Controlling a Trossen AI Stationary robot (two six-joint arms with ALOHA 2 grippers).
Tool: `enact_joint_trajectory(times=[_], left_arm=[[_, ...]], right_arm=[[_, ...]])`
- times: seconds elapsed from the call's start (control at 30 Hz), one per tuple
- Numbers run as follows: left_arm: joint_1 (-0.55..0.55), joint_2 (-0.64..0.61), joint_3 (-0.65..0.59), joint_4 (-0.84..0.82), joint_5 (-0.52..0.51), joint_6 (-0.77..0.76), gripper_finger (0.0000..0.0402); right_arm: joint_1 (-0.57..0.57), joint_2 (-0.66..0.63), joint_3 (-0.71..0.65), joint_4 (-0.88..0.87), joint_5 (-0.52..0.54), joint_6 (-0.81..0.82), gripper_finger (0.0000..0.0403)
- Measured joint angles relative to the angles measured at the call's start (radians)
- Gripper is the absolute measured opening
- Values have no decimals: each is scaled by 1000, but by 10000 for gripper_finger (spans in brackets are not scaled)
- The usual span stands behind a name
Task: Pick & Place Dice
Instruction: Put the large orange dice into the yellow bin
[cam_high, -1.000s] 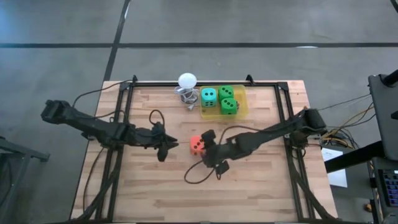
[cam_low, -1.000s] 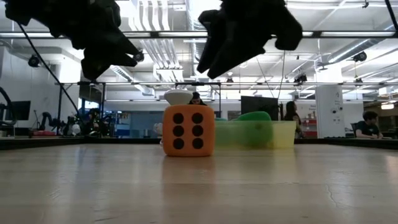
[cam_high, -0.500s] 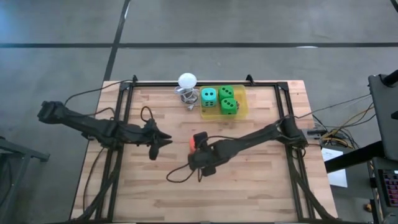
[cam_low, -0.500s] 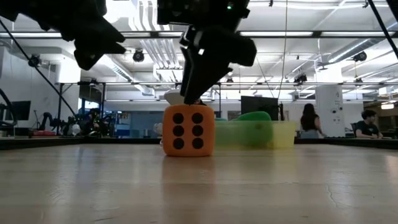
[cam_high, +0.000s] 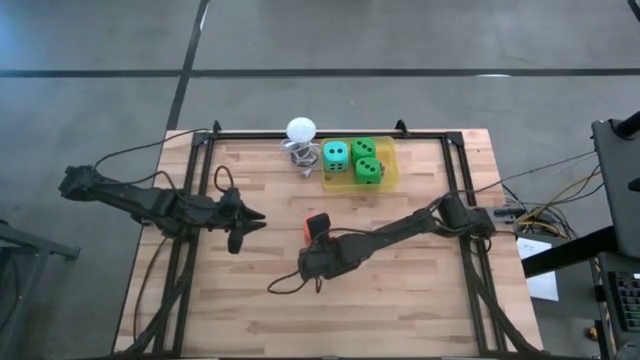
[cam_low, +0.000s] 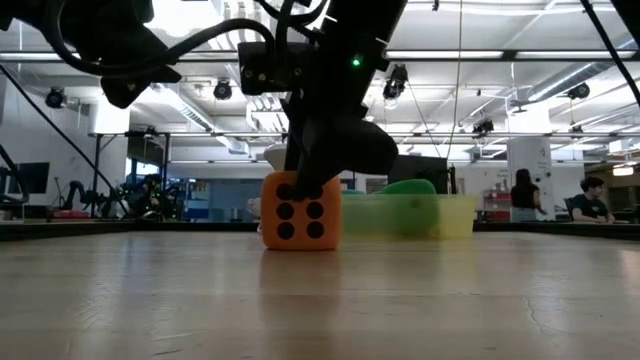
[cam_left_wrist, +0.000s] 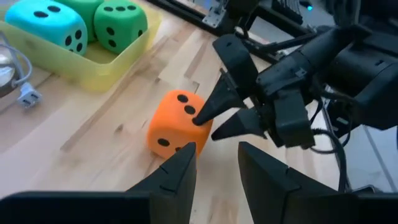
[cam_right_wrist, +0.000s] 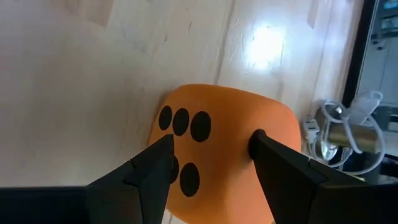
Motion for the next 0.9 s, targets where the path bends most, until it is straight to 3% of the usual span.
enact_joint_trajectory(times=[0.27,0.57,0.9], left_arm=[[0,-6,0,-34,0,-5,124],[0,-6,0,-37,0,-12,124],[0,-6,0,-37,1,-28,124]], right_arm=[[-1,53,3,8,47,-3,164],[-11,53,2,19,54,39,39],[-12,42,40,-35,47,106,36]])
